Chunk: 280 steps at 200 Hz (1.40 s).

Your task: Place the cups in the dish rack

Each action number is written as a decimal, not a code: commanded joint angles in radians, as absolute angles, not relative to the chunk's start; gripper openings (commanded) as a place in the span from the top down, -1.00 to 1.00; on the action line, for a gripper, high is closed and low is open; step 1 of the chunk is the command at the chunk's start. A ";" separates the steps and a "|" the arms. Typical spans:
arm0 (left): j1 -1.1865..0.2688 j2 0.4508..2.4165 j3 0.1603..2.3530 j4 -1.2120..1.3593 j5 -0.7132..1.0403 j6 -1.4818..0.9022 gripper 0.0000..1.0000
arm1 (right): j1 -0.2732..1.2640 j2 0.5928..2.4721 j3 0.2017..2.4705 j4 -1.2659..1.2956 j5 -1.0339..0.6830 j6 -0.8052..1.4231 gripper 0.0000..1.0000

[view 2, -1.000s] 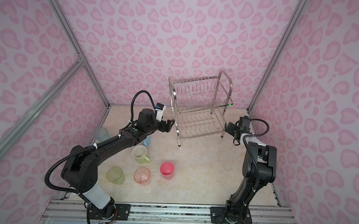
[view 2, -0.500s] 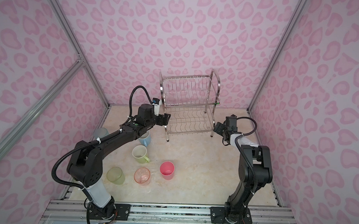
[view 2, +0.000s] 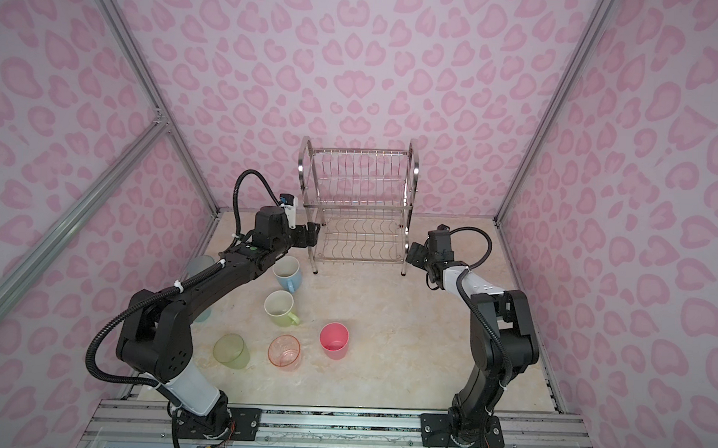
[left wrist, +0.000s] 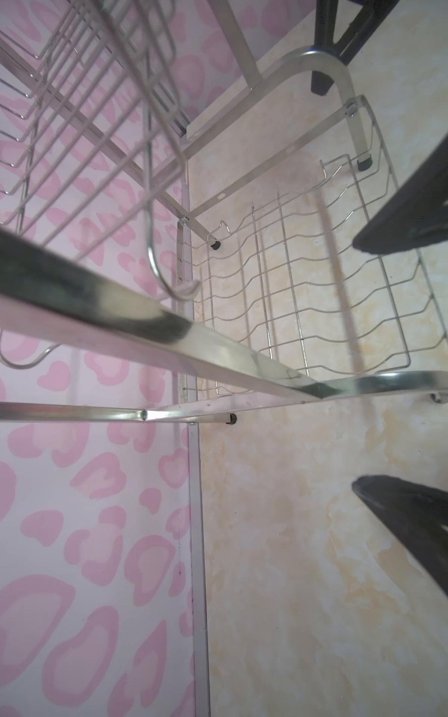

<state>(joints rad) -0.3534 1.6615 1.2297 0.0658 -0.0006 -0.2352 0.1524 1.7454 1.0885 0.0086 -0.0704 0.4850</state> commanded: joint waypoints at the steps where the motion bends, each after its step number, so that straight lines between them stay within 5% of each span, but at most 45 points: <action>1: -0.351 1.613 1.200 0.038 -0.015 -0.255 -0.82 | 0.154 1.716 1.066 -0.010 -0.011 0.477 -0.84; 121: -0.335 1.369 1.110 -0.355 -0.215 -0.315 -0.73 | 0.203 1.574 0.901 -0.011 0.073 0.452 -0.76; 280: -0.191 1.608 1.256 -0.659 -0.067 -0.436 -0.15 | 0.451 1.456 0.842 -0.046 0.176 0.423 -0.66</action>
<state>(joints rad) -0.1955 1.5715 1.2228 -0.6422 -0.1009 -0.4377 0.4385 1.4723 0.8558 -0.0494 0.1570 0.4290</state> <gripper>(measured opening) 0.583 0.830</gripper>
